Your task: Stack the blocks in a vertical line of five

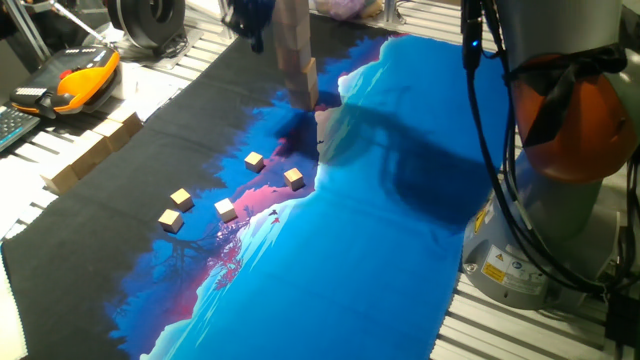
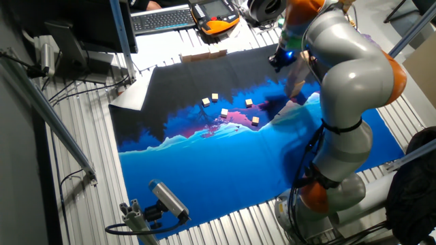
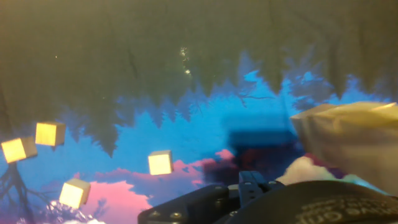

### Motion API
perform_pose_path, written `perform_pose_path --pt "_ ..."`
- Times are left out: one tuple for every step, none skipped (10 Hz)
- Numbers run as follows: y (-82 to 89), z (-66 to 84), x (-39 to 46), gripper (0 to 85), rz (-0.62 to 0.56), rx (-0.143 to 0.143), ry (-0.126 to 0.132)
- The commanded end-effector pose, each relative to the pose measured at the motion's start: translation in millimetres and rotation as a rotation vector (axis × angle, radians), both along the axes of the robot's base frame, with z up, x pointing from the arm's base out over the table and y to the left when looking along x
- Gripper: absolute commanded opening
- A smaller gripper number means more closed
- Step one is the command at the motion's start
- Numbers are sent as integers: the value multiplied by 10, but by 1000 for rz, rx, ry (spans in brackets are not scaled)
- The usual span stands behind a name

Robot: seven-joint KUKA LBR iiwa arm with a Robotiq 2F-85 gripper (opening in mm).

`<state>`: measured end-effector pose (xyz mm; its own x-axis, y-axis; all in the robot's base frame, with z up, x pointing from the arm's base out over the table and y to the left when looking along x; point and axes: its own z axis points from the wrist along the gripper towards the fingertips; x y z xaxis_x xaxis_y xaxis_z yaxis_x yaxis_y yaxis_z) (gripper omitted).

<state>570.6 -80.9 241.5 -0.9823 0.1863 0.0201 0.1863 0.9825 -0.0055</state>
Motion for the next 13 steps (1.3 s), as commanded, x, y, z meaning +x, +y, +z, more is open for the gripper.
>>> perform_pose_path --pt "38 -115 -28 0 -7 0 -10" --pt "67 -184 -42 0 -11 -2 -17" --pt "87 -246 -43 0 -14 0 -18" --pt "107 -303 -53 0 -21 -3 -21" --pt "121 -336 -75 0 -25 1 -23" --pt "129 -345 -96 0 -30 1 -21" --pt "136 -365 -113 0 -31 -8 -24" --pt "143 -375 -131 0 -39 -6 -31" --pt "145 -371 -131 0 -42 -8 -31" --pt "143 -373 -127 0 -40 -6 -29" --pt "145 -384 -128 0 -34 4 -24" --pt "148 -390 -134 0 -30 23 -21" --pt "156 -391 -151 0 -27 31 -18"
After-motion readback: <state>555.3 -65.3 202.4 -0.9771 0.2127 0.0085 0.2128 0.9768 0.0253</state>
